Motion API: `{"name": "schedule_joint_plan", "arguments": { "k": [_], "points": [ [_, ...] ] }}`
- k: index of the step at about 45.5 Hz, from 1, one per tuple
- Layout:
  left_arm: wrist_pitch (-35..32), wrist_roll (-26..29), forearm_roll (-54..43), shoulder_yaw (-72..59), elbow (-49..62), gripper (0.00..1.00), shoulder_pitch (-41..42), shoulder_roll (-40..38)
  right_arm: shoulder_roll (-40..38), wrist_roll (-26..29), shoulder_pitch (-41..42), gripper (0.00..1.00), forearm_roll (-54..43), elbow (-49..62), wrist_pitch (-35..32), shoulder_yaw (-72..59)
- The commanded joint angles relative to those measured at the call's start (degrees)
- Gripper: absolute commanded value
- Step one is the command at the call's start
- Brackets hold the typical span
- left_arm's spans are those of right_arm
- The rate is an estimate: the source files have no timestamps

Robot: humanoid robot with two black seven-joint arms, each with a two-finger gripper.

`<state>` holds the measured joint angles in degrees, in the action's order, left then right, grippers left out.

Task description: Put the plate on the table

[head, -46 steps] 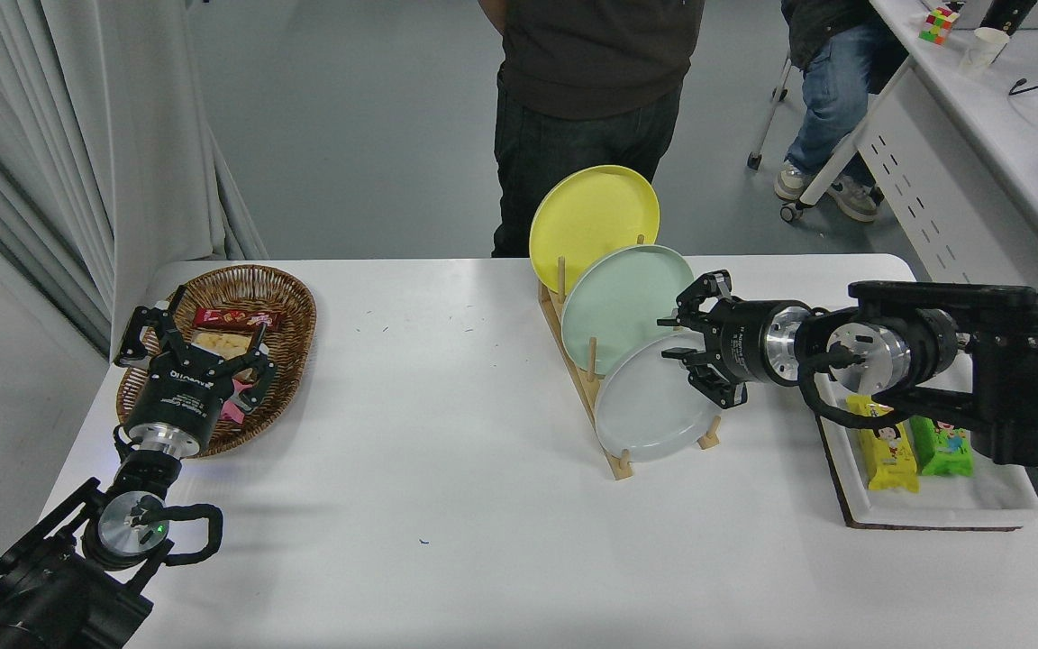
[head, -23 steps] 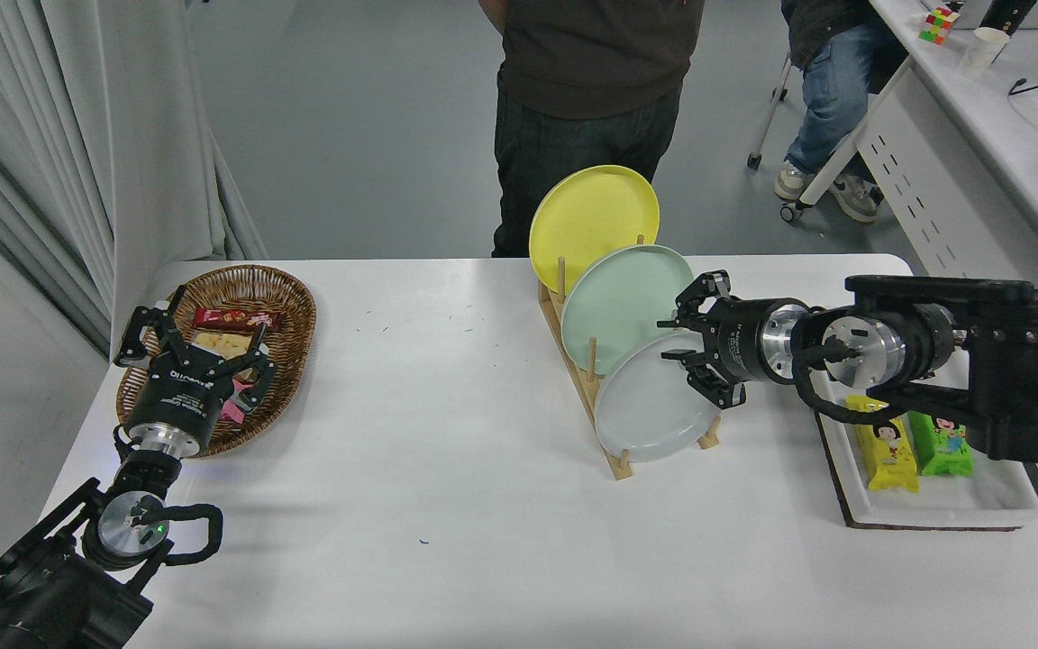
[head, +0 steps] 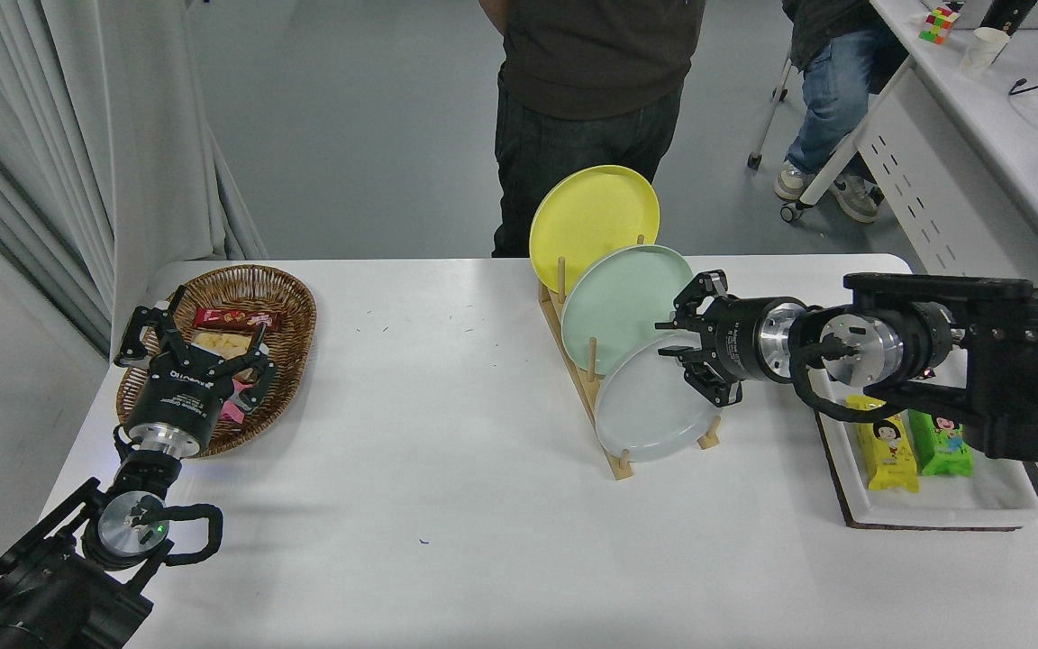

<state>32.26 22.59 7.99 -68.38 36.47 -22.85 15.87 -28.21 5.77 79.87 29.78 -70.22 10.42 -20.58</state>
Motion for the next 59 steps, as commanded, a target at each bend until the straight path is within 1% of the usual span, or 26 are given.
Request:
{"name": "schedule_joint_plan", "arguments": {
  "k": [1,14,21,36,39,59],
  "points": [
    [0.0,0.0,0.0,0.0,0.0,0.98,0.0,0.0,0.1,0.1,-0.1,0.28,-0.1,0.0,0.1,0.1],
    [0.0,0.0,0.0,0.0,0.0,0.98,0.0,-0.1,0.4,0.1,-0.1,0.27,0.0,0.1,0.1,0.2],
    [0.0,0.0,0.0,0.0,0.0,0.98,0.0,0.0,0.5,0.1,-0.1,0.25,-0.1,0.1,0.1,0.5],
    [0.0,0.0,0.0,0.0,0.0,0.98,0.0,0.0,0.6,0.1,-0.2,0.23,-0.1,0.2,0.1,0.5],
    [0.0,0.0,0.0,0.0,0.0,0.98,0.0,0.0,0.6,0.1,-0.1,0.21,-0.1,0.2,0.1,0.5],
    [0.0,0.0,0.0,0.0,0.0,0.98,0.0,0.0,0.6,0.1,-0.1,0.21,-0.1,0.1,0.1,0.5]
  ]
}}
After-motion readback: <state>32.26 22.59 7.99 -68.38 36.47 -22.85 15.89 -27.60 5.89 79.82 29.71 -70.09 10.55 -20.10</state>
